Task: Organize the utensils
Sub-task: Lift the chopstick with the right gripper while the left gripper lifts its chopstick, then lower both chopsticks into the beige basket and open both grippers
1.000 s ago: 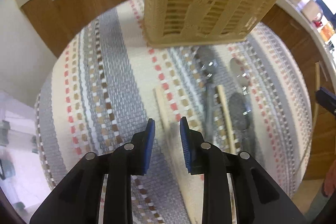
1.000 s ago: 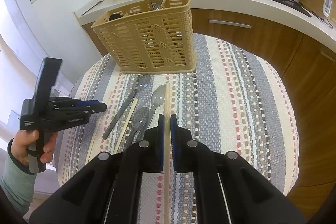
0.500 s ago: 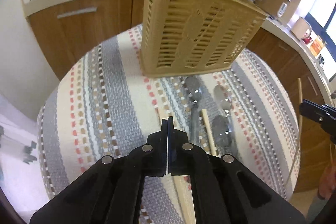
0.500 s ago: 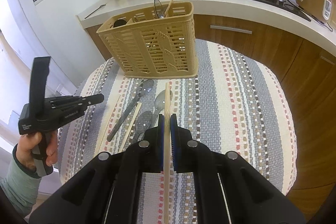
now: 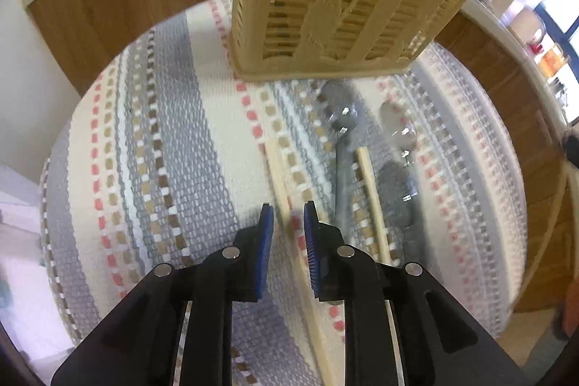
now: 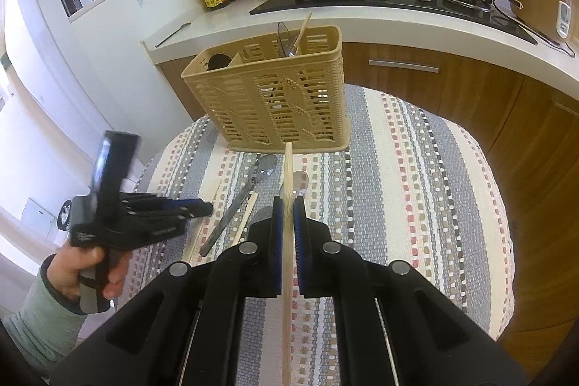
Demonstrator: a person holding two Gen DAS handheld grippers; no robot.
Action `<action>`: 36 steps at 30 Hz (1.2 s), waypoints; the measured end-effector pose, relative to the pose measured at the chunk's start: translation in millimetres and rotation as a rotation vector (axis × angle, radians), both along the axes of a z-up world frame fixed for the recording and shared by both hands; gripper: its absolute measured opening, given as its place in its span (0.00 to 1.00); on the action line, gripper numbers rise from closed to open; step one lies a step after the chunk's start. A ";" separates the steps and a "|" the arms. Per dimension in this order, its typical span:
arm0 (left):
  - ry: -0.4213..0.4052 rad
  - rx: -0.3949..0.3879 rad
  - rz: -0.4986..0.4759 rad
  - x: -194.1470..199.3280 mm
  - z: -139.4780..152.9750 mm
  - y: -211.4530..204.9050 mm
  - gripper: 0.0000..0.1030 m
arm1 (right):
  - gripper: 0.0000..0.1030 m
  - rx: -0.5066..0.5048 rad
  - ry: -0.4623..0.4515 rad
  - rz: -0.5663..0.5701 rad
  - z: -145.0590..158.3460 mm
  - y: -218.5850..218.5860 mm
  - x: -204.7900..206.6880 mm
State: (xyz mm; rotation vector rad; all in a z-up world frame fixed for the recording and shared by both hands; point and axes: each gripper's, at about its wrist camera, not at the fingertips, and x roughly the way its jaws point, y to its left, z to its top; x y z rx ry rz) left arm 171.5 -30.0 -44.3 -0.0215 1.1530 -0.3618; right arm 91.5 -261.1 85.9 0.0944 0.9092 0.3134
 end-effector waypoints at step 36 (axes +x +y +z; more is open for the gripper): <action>-0.924 -0.410 0.183 -27.8 209.8 38.9 0.03 | 0.04 0.143 -0.472 -0.040 118.5 21.2 22.7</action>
